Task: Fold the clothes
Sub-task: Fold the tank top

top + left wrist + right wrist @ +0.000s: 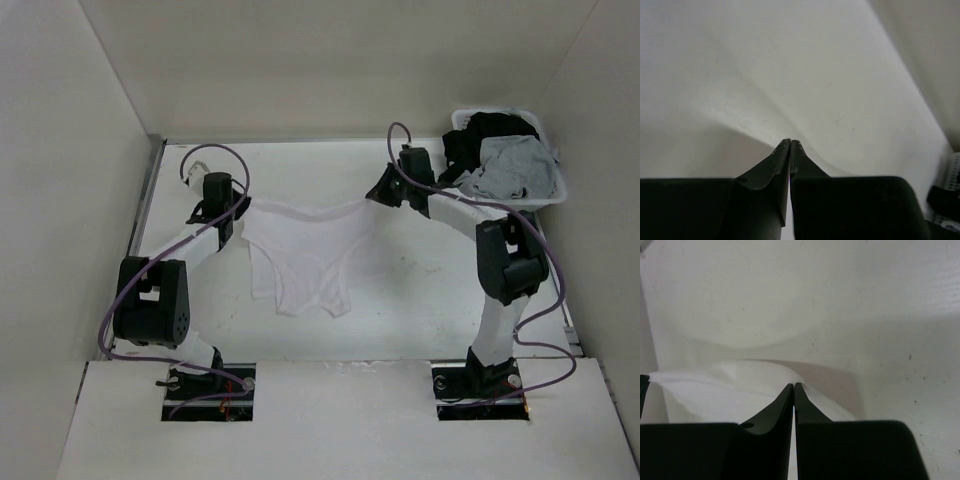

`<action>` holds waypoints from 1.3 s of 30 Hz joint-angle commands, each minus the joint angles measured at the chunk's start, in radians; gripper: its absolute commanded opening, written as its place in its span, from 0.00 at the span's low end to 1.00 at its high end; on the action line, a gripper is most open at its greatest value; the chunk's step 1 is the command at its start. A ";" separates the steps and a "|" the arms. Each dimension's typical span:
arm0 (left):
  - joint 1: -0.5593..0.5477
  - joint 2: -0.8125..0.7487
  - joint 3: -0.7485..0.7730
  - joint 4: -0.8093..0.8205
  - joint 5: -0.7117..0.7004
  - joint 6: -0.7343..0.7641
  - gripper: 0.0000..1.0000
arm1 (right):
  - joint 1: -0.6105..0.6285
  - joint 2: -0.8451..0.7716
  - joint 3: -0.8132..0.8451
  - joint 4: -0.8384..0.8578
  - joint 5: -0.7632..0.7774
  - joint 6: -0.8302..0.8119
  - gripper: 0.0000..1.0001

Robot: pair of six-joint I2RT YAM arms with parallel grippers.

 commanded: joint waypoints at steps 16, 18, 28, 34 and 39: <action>0.023 -0.582 -0.512 0.122 0.073 -0.003 0.01 | 0.043 -0.453 -0.597 0.274 0.034 0.047 0.08; 0.026 -0.634 -0.583 0.112 0.085 -0.001 0.02 | 0.075 -0.482 -0.653 0.278 0.061 0.050 0.08; 0.123 -0.684 -0.733 0.108 0.145 0.013 0.26 | 0.149 -0.534 -0.782 0.252 0.153 0.082 0.39; 0.068 -0.714 -0.646 0.080 0.128 -0.024 0.26 | 0.123 -0.489 -0.734 0.251 0.149 0.047 0.59; -0.103 -0.615 -0.571 0.126 0.039 -0.030 0.26 | 0.109 -0.326 -0.679 0.316 0.043 0.071 0.57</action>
